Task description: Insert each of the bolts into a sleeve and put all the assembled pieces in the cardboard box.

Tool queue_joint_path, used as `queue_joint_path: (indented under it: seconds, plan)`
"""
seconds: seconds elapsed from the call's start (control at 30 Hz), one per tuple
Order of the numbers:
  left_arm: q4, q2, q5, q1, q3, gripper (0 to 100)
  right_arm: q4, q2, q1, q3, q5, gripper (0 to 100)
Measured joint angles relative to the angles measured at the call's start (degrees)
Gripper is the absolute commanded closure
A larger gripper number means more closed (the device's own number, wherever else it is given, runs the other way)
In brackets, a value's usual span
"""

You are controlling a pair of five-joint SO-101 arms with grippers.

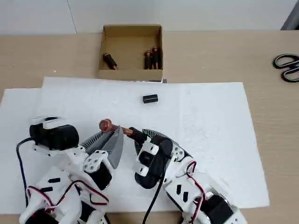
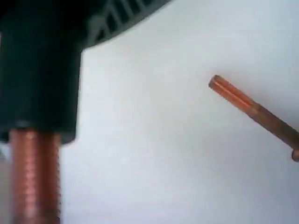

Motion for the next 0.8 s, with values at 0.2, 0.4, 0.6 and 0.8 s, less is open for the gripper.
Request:
queue_joint_path:
  seconds: [0.2, 0.4, 0.6, 0.8]
  plan:
    - [1.67, 5.89, 0.00, 0.44, 0.00, 99, -0.79, -0.35, 1.05, -0.26, -0.35, 99.5]
    - [1.67, 8.88, 0.00, 0.53, 0.00, 99, -0.79, -0.35, 0.88, -0.26, -0.44, 99.5]
    - [1.49, 9.05, 0.00, 0.53, 0.00, 99, -0.79, -0.44, 0.97, 0.62, -0.62, 99.5]
    - [1.49, 9.05, 0.00, 0.44, 0.00, 99, -0.79, -0.35, 0.97, 0.97, -0.62, 99.5]
